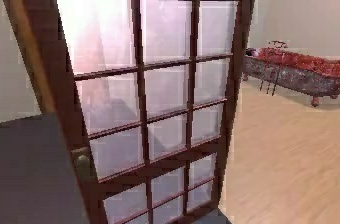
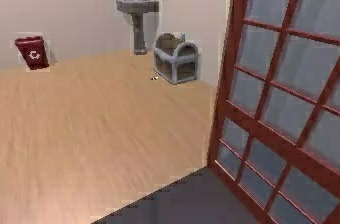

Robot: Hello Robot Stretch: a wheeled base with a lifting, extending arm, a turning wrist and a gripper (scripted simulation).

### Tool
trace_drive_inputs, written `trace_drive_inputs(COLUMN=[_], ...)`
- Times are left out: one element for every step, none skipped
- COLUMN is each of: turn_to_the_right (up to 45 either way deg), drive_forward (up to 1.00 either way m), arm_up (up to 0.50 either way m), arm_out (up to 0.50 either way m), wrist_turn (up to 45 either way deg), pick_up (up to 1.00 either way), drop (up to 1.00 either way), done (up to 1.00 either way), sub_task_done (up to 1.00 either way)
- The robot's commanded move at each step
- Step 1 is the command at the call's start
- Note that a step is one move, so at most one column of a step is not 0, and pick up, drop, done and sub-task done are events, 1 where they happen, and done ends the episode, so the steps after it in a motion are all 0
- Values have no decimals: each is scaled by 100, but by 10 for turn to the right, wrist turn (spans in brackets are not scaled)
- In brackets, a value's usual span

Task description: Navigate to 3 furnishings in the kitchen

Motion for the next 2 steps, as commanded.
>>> trace_drive_inputs(turn_to_the_right=[450,450], drive_forward=[0,0], arm_up=[0,0], arm_out=[0,0], wrist_turn=[0,0], pick_up=[0,0], drop=[0,0], done=[0,0], sub_task_done=[0,0])
